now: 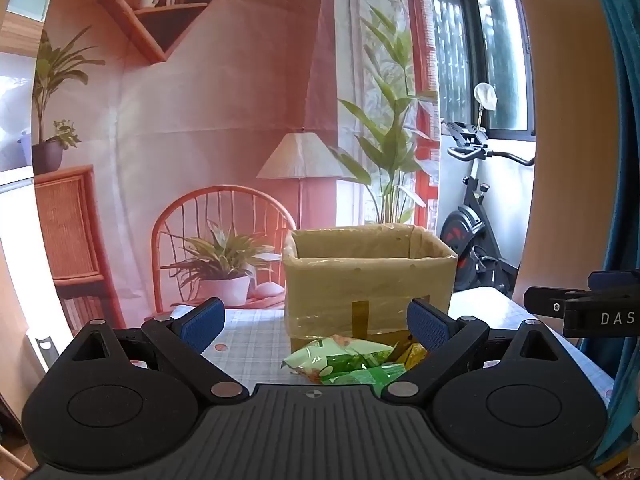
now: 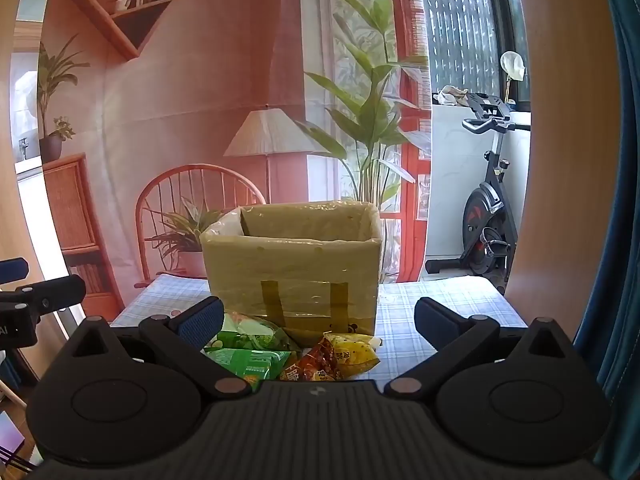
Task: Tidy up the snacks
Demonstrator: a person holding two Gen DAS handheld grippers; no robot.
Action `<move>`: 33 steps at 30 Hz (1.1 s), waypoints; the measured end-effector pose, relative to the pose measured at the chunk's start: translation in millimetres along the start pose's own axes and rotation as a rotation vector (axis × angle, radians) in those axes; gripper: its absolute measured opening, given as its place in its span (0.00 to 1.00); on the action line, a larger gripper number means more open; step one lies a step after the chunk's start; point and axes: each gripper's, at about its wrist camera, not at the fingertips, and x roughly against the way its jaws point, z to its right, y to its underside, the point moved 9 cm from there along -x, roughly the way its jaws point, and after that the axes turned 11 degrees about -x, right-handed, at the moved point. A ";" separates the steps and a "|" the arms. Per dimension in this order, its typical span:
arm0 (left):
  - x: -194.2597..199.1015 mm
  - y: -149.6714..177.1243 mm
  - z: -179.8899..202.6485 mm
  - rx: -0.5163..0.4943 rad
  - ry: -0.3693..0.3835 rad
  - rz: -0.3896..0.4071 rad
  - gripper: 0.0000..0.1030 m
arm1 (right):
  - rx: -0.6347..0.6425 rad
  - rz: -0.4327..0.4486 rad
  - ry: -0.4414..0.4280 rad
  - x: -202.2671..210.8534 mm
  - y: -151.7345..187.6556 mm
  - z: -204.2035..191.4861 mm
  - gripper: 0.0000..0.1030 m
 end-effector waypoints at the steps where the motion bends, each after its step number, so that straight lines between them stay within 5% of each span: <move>1: 0.1 -0.3 0.2 0.001 0.002 0.001 0.96 | 0.000 0.002 0.000 0.1 0.0 0.0 1.00; 33: -0.4 2.4 -2.6 0.002 -0.006 0.002 0.96 | 0.002 0.002 0.002 -0.1 -0.7 1.3 1.00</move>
